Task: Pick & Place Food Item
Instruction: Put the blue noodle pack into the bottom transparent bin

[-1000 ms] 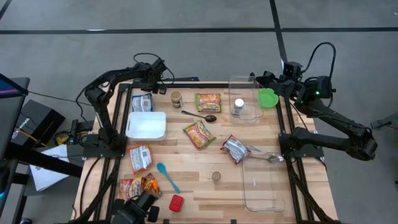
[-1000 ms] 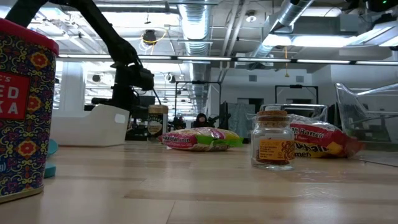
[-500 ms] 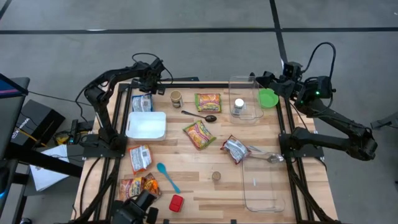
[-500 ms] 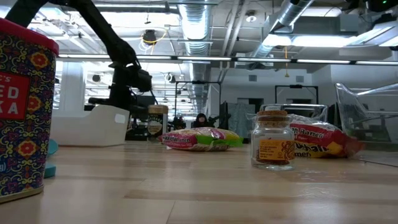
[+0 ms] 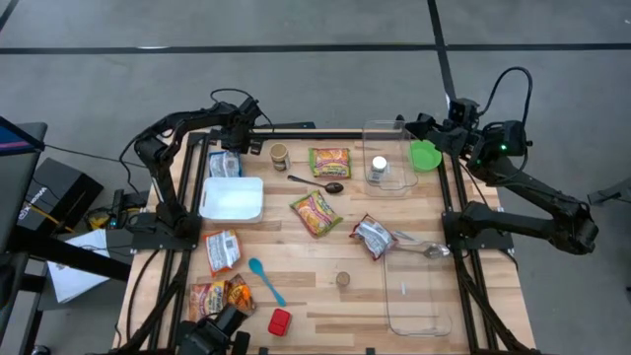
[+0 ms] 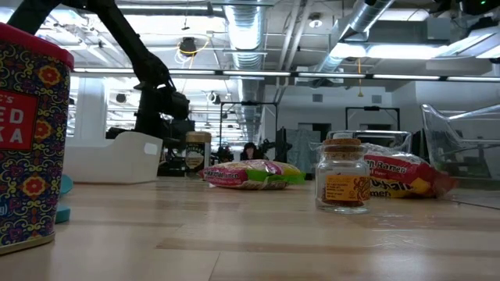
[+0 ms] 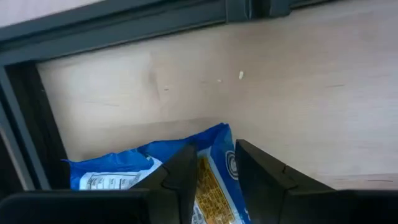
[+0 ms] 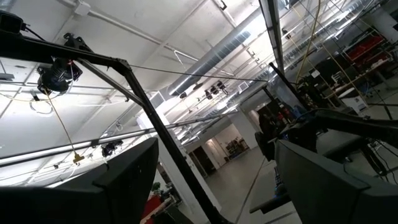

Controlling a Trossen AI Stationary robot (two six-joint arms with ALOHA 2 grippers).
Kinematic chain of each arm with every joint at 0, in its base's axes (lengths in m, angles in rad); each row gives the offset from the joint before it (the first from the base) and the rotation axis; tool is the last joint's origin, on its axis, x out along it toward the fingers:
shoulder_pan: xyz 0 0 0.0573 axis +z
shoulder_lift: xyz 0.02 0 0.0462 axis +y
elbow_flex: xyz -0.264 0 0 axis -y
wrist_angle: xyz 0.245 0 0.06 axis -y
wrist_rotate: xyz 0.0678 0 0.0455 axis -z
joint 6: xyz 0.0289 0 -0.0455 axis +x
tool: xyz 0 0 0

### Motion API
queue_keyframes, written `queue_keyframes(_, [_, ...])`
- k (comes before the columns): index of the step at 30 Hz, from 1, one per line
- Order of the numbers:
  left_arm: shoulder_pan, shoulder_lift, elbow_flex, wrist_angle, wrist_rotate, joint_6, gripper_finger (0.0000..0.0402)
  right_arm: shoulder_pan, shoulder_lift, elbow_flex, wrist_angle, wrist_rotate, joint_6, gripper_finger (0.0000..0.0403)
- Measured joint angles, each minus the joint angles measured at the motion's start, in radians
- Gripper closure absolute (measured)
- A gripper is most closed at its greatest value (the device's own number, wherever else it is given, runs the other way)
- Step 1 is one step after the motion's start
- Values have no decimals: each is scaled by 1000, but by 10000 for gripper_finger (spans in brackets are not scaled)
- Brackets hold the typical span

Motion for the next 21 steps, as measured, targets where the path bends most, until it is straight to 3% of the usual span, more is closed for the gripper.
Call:
queue_keyframes(10, [0,0,-8,42,0,-2,310,1,0,0,-2,0,0,88])
queue_keyframes(18, [0,0,-8,47,0,5,389,1,0,0,-2,0,1,88])
queue_keyframes(21, [0,0,-8,47,0,8,396,1,0,0,-2,0,0,88])
